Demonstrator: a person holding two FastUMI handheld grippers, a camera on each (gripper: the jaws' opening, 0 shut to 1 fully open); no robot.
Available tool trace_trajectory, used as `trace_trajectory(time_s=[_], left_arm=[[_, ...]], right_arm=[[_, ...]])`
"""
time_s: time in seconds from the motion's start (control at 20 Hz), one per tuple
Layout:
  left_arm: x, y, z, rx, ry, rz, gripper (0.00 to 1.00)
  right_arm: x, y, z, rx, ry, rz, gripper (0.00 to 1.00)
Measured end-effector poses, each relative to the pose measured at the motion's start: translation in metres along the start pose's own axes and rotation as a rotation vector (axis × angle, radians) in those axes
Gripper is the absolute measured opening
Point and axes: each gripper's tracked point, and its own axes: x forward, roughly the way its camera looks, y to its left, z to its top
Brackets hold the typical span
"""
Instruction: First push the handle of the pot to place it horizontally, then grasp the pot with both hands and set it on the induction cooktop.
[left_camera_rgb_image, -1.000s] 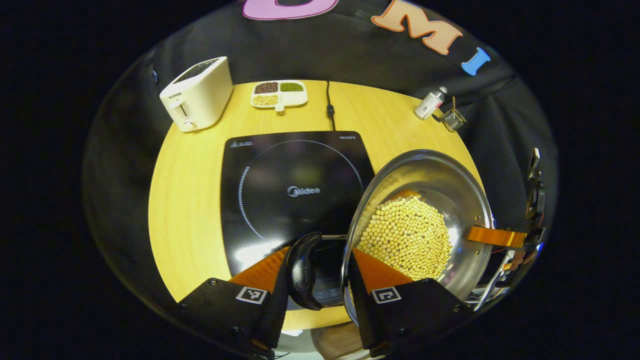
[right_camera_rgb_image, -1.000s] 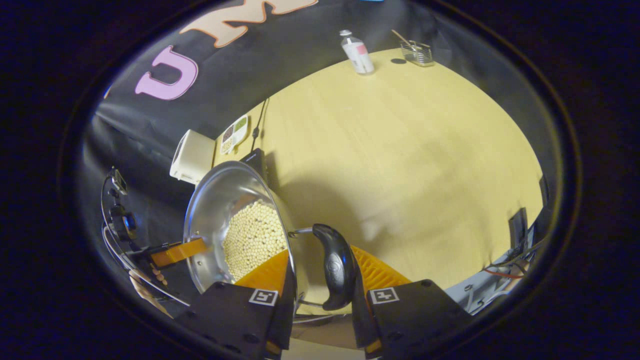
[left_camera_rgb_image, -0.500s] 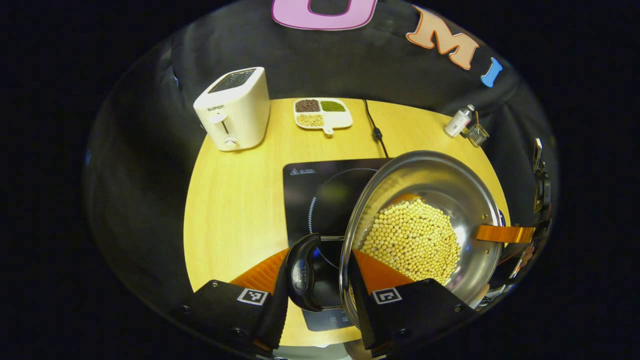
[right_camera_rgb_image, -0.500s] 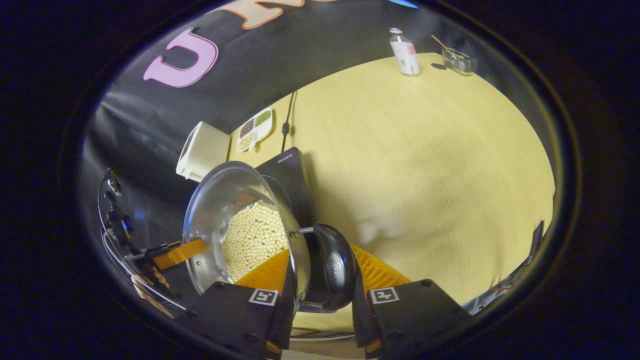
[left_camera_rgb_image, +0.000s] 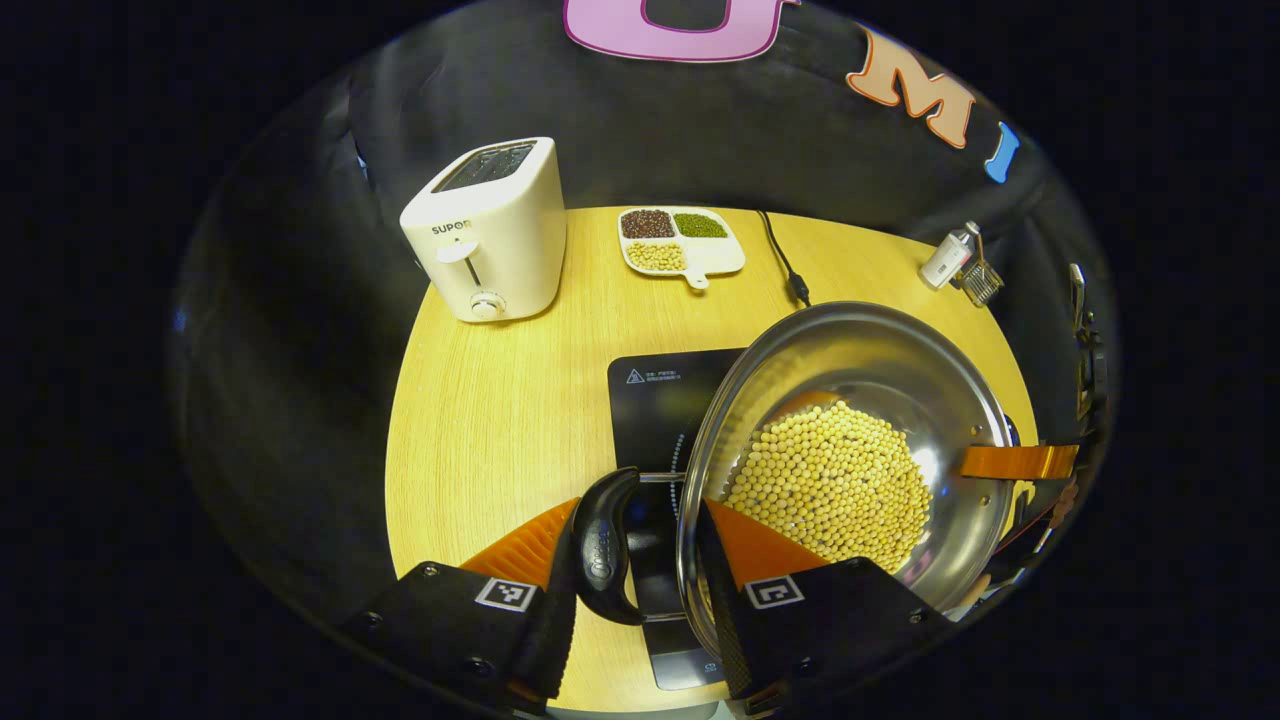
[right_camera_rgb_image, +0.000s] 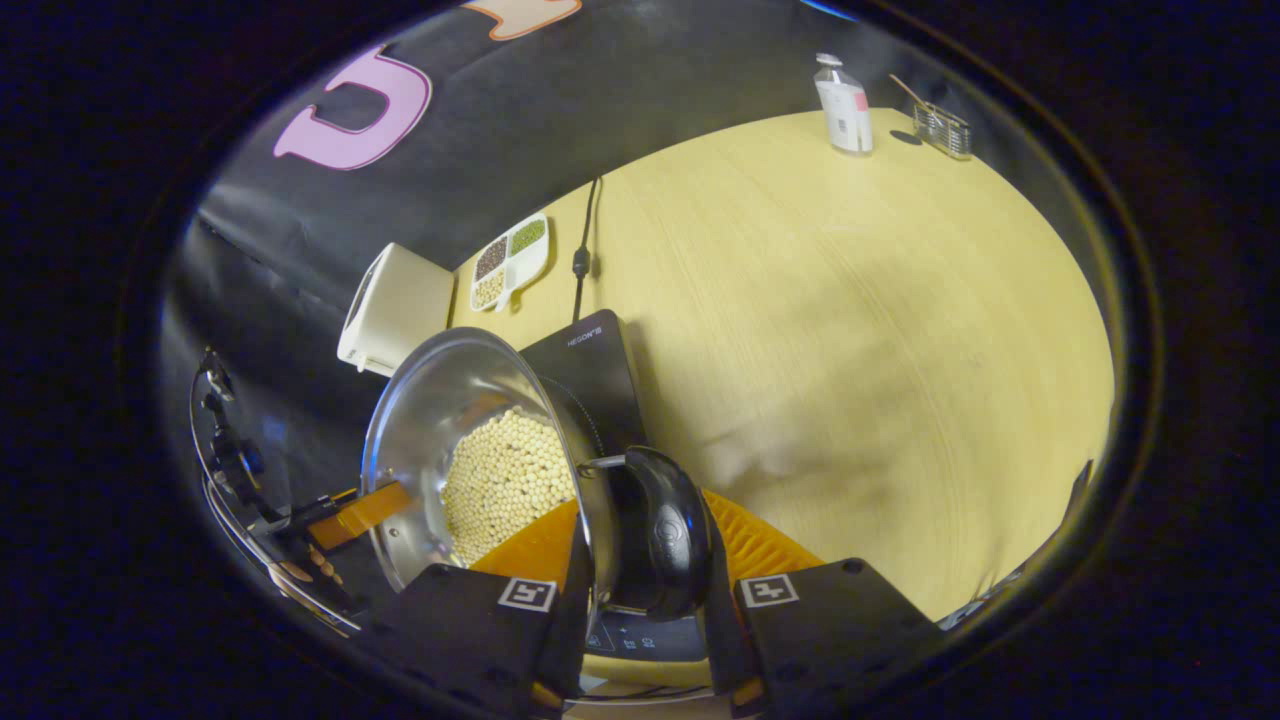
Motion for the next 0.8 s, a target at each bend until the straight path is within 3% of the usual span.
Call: trace_trajectory(time_s=[0.8], left_arm=[[0.013, 0.000, -0.008, -0.083, 0.009, -0.003, 0.62]], right_arm=[[0.020, -0.006, 0.008, -0.046, -0.013, 0.015, 0.52]])
